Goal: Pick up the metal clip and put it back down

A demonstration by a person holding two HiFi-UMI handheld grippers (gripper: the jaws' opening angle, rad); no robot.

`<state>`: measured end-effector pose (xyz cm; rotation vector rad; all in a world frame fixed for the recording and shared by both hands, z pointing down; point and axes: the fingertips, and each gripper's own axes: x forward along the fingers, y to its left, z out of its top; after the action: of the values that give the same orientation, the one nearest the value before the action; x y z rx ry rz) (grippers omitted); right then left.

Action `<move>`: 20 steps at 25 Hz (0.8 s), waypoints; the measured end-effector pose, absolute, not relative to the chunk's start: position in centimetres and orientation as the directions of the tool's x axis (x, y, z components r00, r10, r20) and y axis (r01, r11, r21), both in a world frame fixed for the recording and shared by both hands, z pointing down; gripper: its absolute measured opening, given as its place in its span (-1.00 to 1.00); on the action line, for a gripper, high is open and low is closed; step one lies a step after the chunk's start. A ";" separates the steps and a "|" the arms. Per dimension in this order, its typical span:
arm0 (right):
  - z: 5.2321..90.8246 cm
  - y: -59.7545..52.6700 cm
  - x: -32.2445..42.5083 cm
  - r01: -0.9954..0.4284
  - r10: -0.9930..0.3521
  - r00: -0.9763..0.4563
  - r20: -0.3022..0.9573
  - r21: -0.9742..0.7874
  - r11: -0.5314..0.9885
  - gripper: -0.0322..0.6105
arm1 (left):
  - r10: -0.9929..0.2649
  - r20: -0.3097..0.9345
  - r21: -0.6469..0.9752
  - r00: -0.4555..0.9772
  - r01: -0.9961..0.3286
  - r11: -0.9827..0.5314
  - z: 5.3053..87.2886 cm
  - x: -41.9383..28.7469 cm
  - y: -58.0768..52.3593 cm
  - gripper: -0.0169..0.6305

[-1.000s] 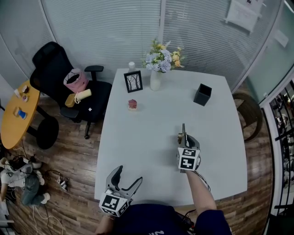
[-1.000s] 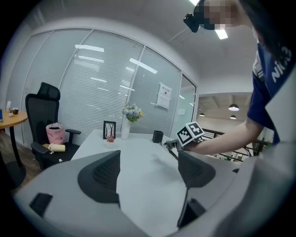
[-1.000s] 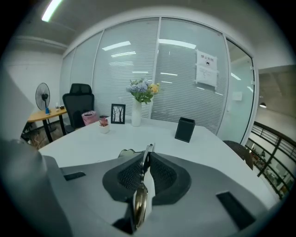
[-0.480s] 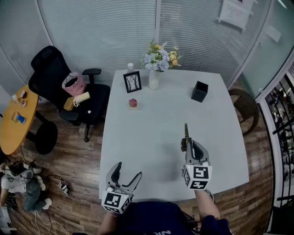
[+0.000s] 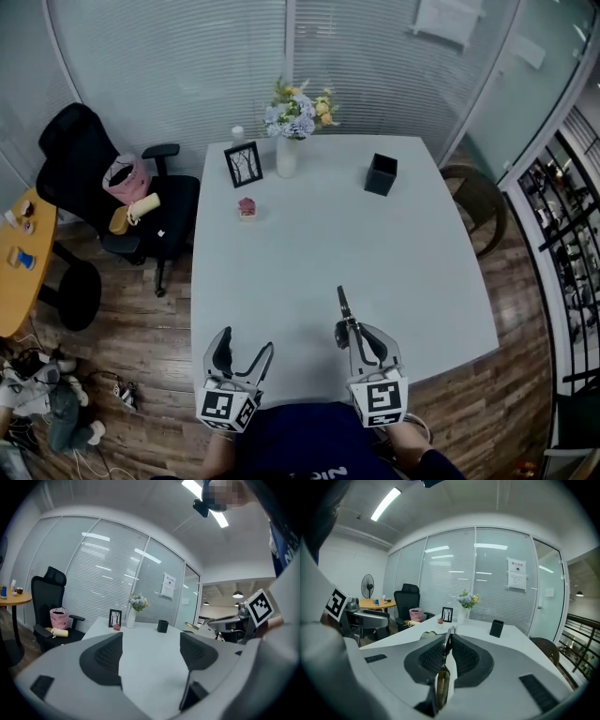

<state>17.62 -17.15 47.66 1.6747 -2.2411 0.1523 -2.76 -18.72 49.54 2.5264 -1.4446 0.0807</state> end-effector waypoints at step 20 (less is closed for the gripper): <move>48.1 -21.1 7.8 -0.814 -0.804 -0.505 0.315 0.137 0.565 -0.79 | -0.909 0.191 0.141 0.369 -0.927 -0.347 49.8 -7.5 -17.6 0.23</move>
<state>7.81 -21.11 48.08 1.3218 -2.4588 0.0412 -7.50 -17.58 49.76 2.4053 -1.6436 0.1159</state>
